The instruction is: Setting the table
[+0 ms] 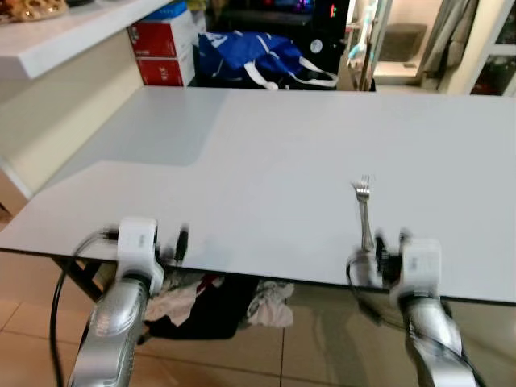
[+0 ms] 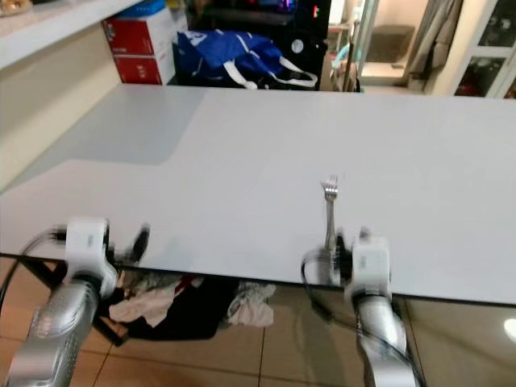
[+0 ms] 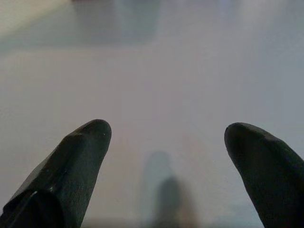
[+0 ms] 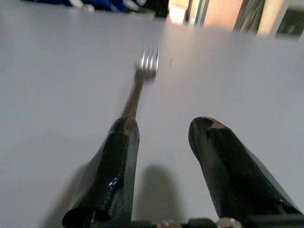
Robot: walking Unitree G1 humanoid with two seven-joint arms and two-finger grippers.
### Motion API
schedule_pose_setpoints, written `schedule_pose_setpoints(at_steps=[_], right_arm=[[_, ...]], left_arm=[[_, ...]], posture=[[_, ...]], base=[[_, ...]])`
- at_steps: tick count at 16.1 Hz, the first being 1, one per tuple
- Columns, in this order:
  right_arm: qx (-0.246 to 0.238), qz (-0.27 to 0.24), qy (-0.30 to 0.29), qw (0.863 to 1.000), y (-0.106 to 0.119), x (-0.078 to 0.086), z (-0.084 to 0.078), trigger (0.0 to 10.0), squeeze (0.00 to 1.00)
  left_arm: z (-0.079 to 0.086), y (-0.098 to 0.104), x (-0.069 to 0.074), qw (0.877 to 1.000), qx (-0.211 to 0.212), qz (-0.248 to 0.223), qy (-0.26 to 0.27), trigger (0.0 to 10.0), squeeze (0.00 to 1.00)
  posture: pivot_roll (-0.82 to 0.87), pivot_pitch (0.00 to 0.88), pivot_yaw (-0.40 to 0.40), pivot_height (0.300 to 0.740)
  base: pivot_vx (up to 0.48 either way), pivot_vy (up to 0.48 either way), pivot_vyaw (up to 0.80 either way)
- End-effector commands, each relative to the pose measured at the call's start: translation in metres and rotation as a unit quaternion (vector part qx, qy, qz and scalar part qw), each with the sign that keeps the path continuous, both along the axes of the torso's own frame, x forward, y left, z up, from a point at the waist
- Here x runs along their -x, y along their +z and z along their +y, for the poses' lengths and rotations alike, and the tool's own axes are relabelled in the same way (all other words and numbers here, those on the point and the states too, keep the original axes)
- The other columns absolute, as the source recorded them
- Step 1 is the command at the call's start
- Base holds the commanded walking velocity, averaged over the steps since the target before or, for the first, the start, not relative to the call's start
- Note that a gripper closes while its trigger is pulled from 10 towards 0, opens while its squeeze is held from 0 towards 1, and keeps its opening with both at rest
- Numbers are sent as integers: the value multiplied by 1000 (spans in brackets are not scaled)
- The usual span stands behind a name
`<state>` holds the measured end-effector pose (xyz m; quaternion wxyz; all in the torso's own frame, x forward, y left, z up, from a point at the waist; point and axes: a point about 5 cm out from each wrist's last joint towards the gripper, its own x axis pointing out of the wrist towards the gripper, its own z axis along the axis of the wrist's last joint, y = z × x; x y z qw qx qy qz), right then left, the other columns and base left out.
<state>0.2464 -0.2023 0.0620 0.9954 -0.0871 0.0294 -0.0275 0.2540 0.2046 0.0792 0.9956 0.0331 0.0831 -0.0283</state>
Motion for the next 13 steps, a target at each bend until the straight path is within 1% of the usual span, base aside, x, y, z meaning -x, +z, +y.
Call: schedule_pose_setpoints(at_steps=[1,2,3,4,5,6,7,8,9,10,11,13], right_arm=[[-20,6,6,1000,0,5,1,10000,0],[-41,18,-5,999,-4,13,-1,10000,0],[-60,16,-9,998,-2,15,-1,10000,0],[-109,6,-3,994,2,10,4,10000,0],[-171,-3,6,985,6,1,10,10000,0],[-182,-6,26,983,8,-11,16,10000,0],[-170,-2,26,985,7,-16,18,10000,0],[-167,-2,24,986,7,-17,18,10000,0],[-158,2,17,987,5,-20,17,10000,0],[-154,2,15,988,4,-22,16,10000,0],[-155,9,11,988,1,-24,15,10000,0],[-151,15,16,988,0,-28,18,10000,0]], left_arm=[[2,-2,14,1000,23,-5,-8,10000,0],[2,-5,26,999,48,-2,-2,10000,0],[0,-6,28,997,71,-3,3,10000,0],[-6,-5,23,994,111,-16,7,10000,0],[-15,-3,13,990,138,-34,5,10000,0],[-23,-2,-5,989,139,-46,3,10000,0],[-23,-2,-13,990,135,-45,4,10000,0],[-19,-2,-15,991,124,-43,9,10000,0],[-11,-2,-14,991,122,-42,20,10000,0],[-8,-1,-13,991,122,-45,28,10000,0],[-12,1,-14,991,124,-50,28,10000,0],[-17,2,-17,992,112,-56,16,10000,0]], posture=[[-140,0,74,740],[-132,0,63,740],[-130,0,56,740],[-130,0,54,740],[-138,0,43,740],[-144,0,40,740],[-144,0,40,740],[-152,0,47,740],[-156,0,52,740],[-156,0,51,740],[-143,0,42,740],[-140,0,40,740]], base=[[0,0,0],[0,0,0],[0,0,0],[0,0,0],[0,0,0],[0,0,0],[0,0,0],[0,0,0],[0,0,0],[0,0,0],[0,0,0],[0,0,0]])
